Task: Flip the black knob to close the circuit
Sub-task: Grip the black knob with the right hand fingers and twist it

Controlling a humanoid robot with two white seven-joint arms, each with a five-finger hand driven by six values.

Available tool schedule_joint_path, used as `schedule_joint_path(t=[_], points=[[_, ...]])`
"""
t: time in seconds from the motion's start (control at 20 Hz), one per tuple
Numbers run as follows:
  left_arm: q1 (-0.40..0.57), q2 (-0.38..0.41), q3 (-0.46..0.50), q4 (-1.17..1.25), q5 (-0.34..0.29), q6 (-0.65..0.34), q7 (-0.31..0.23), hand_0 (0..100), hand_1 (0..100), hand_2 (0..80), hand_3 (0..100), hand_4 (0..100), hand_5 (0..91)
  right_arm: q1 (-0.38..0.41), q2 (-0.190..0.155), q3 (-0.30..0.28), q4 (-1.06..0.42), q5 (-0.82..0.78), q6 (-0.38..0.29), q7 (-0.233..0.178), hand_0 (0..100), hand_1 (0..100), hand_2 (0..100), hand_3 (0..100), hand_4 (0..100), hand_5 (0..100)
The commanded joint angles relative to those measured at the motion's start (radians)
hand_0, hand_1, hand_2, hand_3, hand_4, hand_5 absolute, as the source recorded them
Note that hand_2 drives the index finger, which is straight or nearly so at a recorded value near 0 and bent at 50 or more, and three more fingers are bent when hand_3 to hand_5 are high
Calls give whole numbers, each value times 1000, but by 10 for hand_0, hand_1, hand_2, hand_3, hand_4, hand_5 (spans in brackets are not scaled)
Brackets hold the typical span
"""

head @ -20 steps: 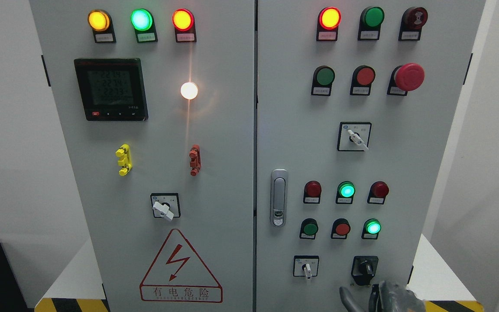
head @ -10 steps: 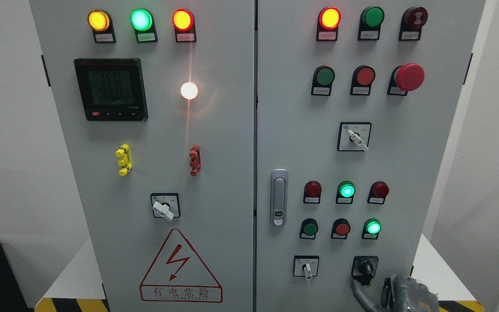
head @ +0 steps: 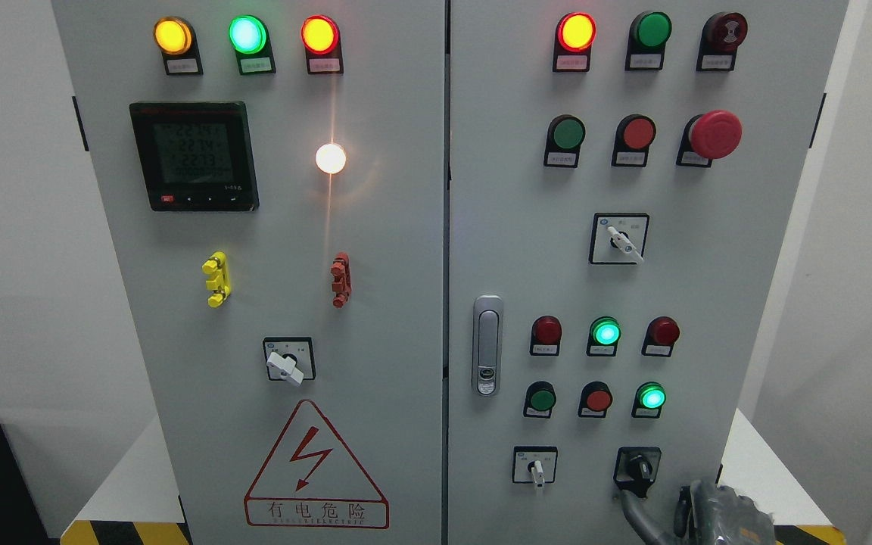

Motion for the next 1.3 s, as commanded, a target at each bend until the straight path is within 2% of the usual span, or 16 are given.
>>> schedule_joint_path(t=[0.0, 0.55, 1.25], points=[[0, 0, -1, 1, 0, -1, 0, 120, 556, 0, 0, 0, 0, -11, 20, -7, 29, -1, 0, -4, 0, 46, 868, 1000, 926, 947], [0, 0, 1, 0, 0, -1, 0, 120, 556, 0, 0, 0, 0, -11, 8, -35, 19, -12, 0, -5, 0, 47, 864, 1000, 922, 946], [0, 0, -1, 0, 0, -1, 0, 120, 556, 0, 0, 0, 0, -11, 8, -36, -13, -27, -2, -10, 0, 44, 860, 1000, 920, 949]])
